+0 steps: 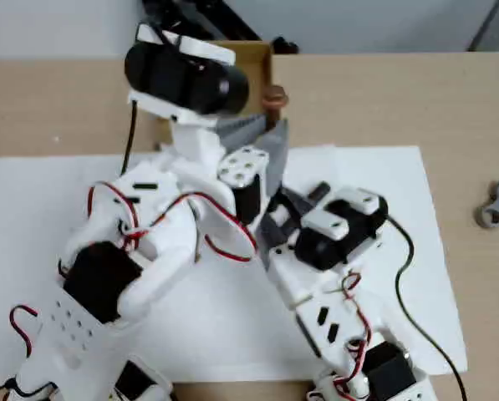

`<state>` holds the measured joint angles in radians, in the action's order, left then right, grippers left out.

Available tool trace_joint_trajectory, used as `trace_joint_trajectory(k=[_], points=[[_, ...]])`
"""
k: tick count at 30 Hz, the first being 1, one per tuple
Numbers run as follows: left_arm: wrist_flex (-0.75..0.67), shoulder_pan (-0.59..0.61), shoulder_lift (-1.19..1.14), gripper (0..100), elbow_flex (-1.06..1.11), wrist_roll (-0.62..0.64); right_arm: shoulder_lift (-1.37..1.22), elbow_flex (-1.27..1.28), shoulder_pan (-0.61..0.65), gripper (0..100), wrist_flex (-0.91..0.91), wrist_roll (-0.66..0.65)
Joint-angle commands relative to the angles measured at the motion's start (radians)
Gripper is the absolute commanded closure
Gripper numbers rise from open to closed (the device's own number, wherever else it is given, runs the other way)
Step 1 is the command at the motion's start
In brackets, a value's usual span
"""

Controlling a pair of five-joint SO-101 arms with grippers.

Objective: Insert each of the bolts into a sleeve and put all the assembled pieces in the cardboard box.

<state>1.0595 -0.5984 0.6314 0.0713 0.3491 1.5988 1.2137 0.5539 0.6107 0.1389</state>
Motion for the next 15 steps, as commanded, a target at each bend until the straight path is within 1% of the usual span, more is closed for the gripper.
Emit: trace_joint_trajectory(k=[1, 3, 10, 15], points=[[-0.031, -0.002, 0.011, 100, 0.004, 0.025, 0.012, -0.009, 0.008, 99.5, -0.027, 0.012], [-0.037, -0.002, 0.011, 100, 0.038, 0.057, 0.012, -0.009, 0.008, 99.5, -0.027, 0.012], [-0.058, 0.000, 0.018, 100, 0.102, 0.054, 0.012, -0.009, 0.008, 99.5, -0.027, 0.012], [-0.057, 0.043, 0.012, 100, 0.102, 0.054, 0.012, -0.009, 0.007, 99.5, -0.027, 0.012]])
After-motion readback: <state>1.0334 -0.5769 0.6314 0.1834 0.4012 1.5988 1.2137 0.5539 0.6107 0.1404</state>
